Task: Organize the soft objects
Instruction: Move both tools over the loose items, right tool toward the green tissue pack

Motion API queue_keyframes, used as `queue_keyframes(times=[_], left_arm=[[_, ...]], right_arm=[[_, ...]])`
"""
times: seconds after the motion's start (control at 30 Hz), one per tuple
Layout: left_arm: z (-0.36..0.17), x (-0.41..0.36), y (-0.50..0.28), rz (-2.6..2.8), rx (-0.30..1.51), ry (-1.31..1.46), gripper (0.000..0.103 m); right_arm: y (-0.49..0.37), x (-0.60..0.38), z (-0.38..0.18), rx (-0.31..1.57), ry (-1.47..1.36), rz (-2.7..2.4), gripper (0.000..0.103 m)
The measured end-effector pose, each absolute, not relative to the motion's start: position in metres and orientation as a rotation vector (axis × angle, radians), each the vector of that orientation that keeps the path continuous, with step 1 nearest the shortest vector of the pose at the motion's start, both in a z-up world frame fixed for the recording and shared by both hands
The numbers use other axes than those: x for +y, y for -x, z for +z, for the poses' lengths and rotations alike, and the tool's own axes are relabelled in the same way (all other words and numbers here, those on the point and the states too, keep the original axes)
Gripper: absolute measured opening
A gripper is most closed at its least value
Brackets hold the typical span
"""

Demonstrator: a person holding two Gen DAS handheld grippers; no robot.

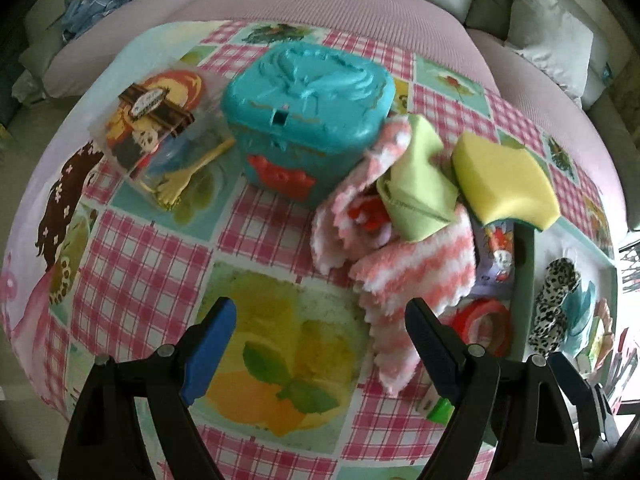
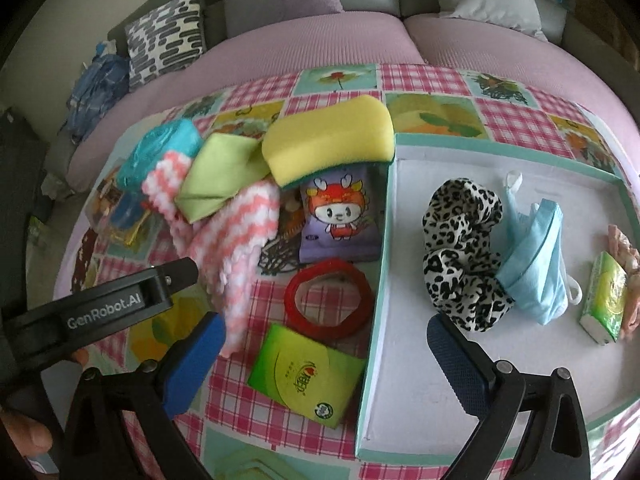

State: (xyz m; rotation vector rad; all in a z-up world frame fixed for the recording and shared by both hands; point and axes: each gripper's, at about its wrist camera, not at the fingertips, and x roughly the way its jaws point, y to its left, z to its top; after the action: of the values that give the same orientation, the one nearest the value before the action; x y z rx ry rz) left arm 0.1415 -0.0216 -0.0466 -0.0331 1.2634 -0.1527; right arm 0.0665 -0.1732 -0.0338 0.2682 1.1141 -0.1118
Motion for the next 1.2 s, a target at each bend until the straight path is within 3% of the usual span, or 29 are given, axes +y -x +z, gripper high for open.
queue_keyframes(times=[0.33,0.8,1.2], left_arm=[[-0.064,0.003,-0.131,-0.123,1.307,0.082,0.087],[-0.059,0.035,-0.125,-0.128,1.306,0.138,0.087],[-0.054,0.035,-0.126,-0.125,1.301,0.148,0.087]], right_arm=[[-0.057,-0.157,-0.039,1.15,-0.232,-0.08,0.087],[-0.047,-0.145,-0.042,1.172,-0.18,-0.046,0.083],[-0.048,-0.135,-0.042,1.185,-0.148,0.002,0.072]])
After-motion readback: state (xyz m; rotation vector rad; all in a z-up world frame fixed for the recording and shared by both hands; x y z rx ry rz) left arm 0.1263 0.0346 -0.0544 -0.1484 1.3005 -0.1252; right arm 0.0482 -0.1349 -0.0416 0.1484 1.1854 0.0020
